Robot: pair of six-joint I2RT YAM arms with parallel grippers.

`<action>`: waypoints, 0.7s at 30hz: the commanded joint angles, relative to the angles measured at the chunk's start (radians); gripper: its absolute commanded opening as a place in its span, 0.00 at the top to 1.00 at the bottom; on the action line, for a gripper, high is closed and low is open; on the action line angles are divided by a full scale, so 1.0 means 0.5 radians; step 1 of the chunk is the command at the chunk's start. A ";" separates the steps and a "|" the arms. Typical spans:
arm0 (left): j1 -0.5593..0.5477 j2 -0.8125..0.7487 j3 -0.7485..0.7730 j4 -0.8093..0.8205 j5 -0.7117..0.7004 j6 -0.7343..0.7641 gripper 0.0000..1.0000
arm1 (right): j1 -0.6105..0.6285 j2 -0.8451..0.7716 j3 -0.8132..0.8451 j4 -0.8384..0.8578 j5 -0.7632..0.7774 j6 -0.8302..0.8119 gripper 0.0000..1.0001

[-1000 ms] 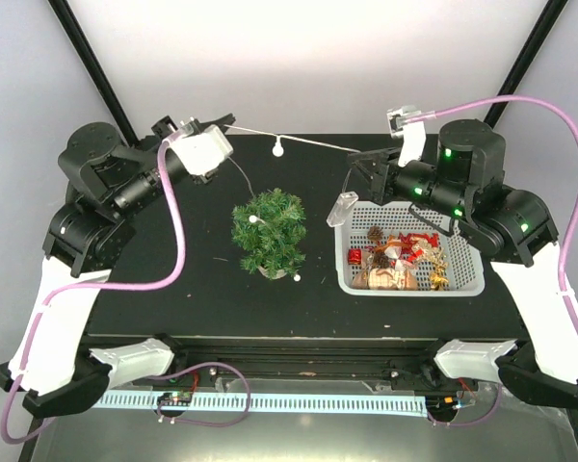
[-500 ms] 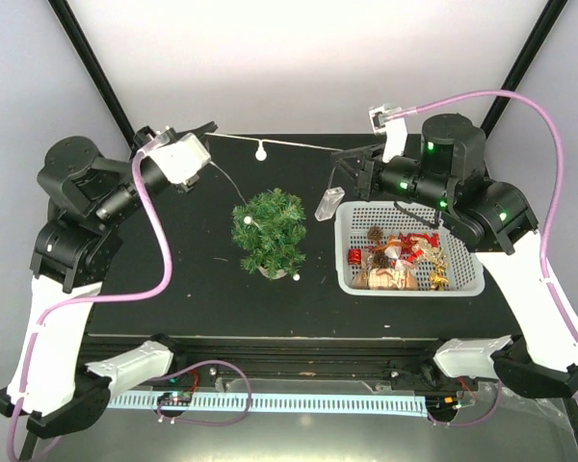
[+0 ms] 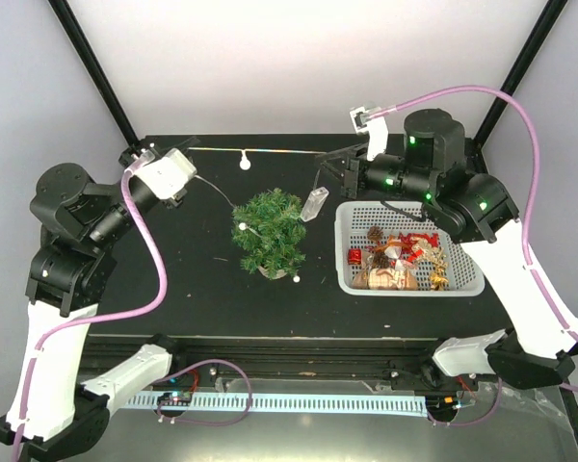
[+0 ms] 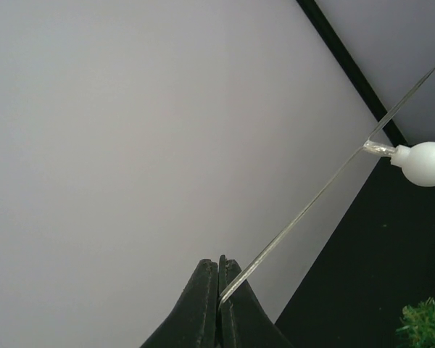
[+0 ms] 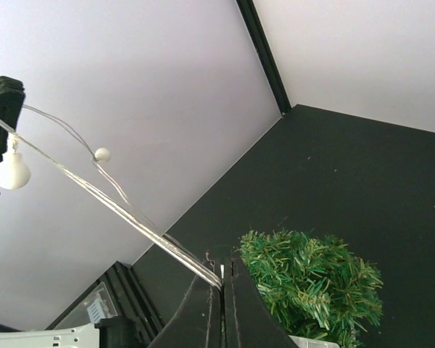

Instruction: Decorate the small christmas tree

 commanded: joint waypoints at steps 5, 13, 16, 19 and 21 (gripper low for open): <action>0.196 -0.216 -0.001 0.311 -0.501 -0.082 0.99 | -0.086 0.008 -0.012 -0.209 0.303 0.011 0.99; 0.219 -0.253 -0.012 0.279 -0.675 -0.054 0.98 | -0.085 0.029 0.017 -0.209 0.315 0.011 0.99; 0.219 -0.274 -0.031 0.273 -0.749 -0.027 0.98 | -0.085 0.045 0.052 -0.223 0.334 0.003 0.99; 0.219 -0.317 -0.084 0.294 -0.841 0.011 0.99 | -0.085 0.055 0.061 -0.233 0.339 -0.001 0.99; 0.219 -0.352 -0.134 0.316 -0.895 0.042 0.98 | -0.085 0.060 0.062 -0.237 0.338 -0.004 0.99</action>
